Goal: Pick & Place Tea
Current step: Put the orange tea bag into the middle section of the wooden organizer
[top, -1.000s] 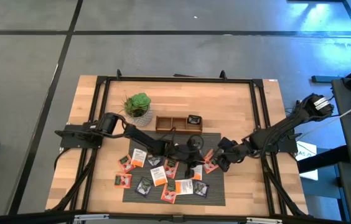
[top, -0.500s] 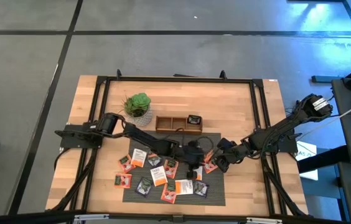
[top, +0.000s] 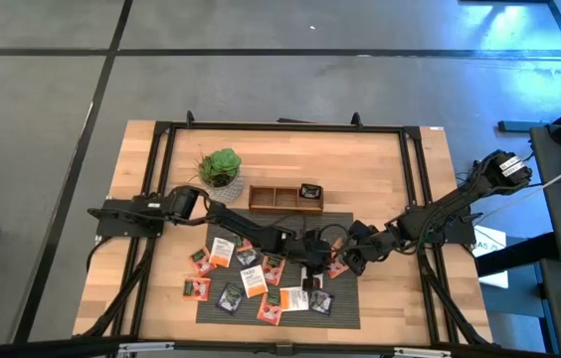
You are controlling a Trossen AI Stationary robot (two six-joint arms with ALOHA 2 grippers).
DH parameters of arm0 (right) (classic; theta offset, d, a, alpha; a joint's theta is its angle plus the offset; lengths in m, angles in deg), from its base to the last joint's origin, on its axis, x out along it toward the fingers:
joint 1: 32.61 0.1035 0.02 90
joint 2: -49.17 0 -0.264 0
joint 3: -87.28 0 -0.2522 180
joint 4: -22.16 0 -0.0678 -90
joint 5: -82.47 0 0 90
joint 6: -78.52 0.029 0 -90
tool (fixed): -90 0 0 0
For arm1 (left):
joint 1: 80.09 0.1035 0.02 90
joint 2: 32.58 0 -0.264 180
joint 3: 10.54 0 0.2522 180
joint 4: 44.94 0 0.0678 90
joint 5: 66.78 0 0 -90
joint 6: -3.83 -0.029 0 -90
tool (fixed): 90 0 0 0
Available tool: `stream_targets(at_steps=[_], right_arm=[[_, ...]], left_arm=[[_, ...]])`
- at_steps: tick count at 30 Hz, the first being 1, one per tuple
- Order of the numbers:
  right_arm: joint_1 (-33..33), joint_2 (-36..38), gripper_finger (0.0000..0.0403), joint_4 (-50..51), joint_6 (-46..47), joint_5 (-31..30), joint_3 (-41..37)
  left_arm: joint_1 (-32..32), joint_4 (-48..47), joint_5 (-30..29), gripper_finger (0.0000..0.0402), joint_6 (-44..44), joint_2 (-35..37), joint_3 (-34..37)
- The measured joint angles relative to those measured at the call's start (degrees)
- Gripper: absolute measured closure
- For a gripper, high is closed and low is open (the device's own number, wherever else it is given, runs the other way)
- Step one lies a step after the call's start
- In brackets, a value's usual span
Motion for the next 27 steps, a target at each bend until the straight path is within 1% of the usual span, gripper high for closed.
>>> stream_targets(at_steps=[3, 6, 9, 14, 18, 24, 27], right_arm=[[0.00, 0.00, 0.0287, 0.01, 0.50, 0.04, 0.00], [0.00, 0.00, 0.0287, 0.11, 4.33, 0.12, 0.00], [0.02, -0.35, 0.0287, -0.03, 6.05, 0.19, 0.00], [0.02, -2.59, 0.0287, -0.20, 7.13, 0.25, 0.00], [0.02, -4.34, 0.0287, -1.43, 7.26, 1.59, 0.00], [0.02, -4.83, 0.0288, -3.96, 7.23, 2.37, 0.00], [0.02, -4.83, 0.0297, -3.96, 7.06, 2.44, 0.00]], left_arm=[[0.00, -0.51, 0.26, 0.0343, 0.02, 0.00, 0.00], [0.00, -0.64, 0.08, 0.0343, -0.02, 0.00, 0.00], [0.00, -0.68, -0.02, 0.0343, -0.03, 0.00, 0.04], [0.00, -0.82, -0.04, 0.0343, -0.07, 0.00, 0.06], [0.00, -0.89, -0.11, 0.0343, -0.09, 0.00, 0.09], [-0.09, -0.92, -1.35, 0.0343, -0.09, -0.02, 0.11], [-0.09, -0.92, -1.44, 0.0343, -0.07, -0.04, 0.13]])
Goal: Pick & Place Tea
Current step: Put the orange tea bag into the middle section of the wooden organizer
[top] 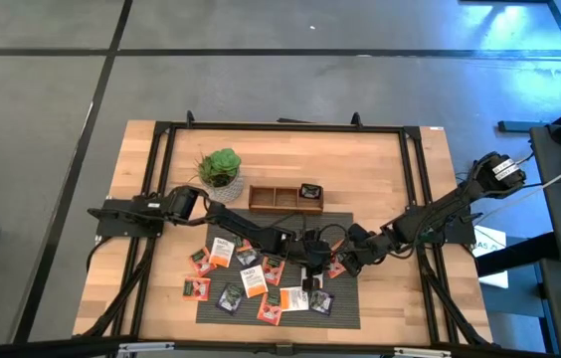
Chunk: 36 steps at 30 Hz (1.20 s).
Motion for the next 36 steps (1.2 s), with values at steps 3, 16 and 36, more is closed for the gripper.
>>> stream_targets(at_steps=[3, 16, 36], right_arm=[[0.00, 0.00, 0.0319, 0.07, -0.04, -0.02, 0.00], [0.00, 0.04, 0.0397, -0.05, -3.02, -0.27, 0.04], [-5.42, 3.78, 0.0401, 23.82, -39.58, -15.77, 24.65]], left_arm=[[0.00, 0.00, -0.07, 0.0343, 0.00, 0.00, 0.02], [0.09, -1.18, -0.46, 0.0343, -1.10, 0.94, 0.18], [-5.48, 3.38, -7.56, 0.0343, 3.26, 33.75, 28.32]])
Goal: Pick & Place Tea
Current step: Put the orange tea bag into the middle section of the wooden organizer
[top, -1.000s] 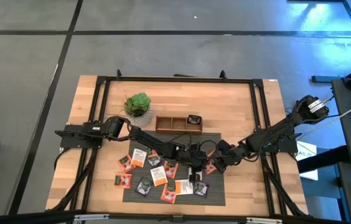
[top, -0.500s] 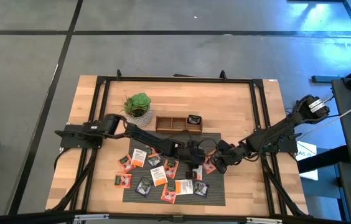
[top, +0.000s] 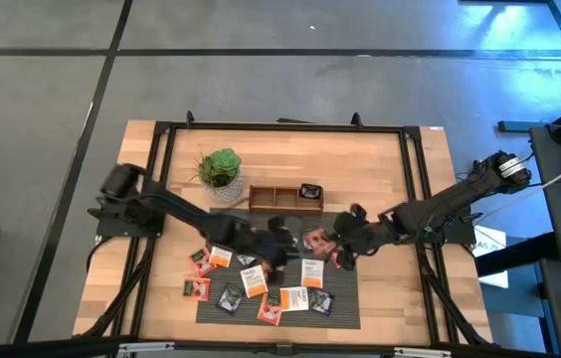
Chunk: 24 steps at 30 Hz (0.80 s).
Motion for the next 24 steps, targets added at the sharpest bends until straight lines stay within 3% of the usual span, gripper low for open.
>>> stream_targets(at_steps=[5, 8, 17, 24], right_arm=[[-7.70, -2.65, 0.0401, 3.07, -19.57, -1.08, 10.39], [-12.25, -6.31, 0.0401, 6.61, -27.43, -0.95, 16.76], [-22.63, -24.35, 0.0402, 21.32, -42.63, 2.03, 34.26], [-25.51, -34.82, 0.0401, 22.55, -49.03, 2.16, 40.36]], left_arm=[[-1.54, 19.94, 10.33, 0.0343, 2.67, 7.24, 13.60], [-2.69, 26.53, 11.85, 0.0343, 4.06, 10.38, 19.40], [-4.84, 26.75, 10.52, 0.0343, 5.24, 13.99, 25.27], [-4.84, 26.37, 10.56, 0.0343, 5.27, 13.81, 26.32]])
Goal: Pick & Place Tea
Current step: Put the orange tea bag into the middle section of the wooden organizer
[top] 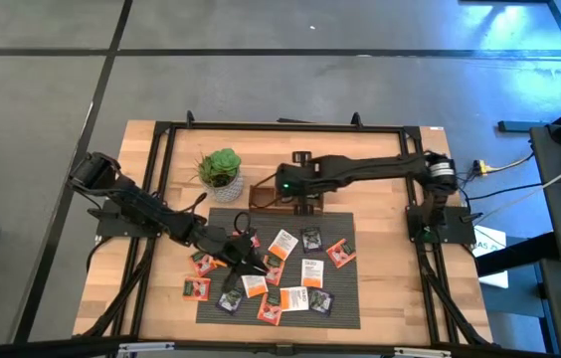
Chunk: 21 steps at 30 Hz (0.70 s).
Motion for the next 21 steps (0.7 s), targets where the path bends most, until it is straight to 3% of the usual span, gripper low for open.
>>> stream_targets(at_steps=[21], right_arm=[[-3.31, -3.86, 0.0398, -4.24, -2.78, -0.55, -0.10]], left_arm=[[0.00, -1.39, 0.02, 0.0343, 0.00, 0.00, 0.00]])
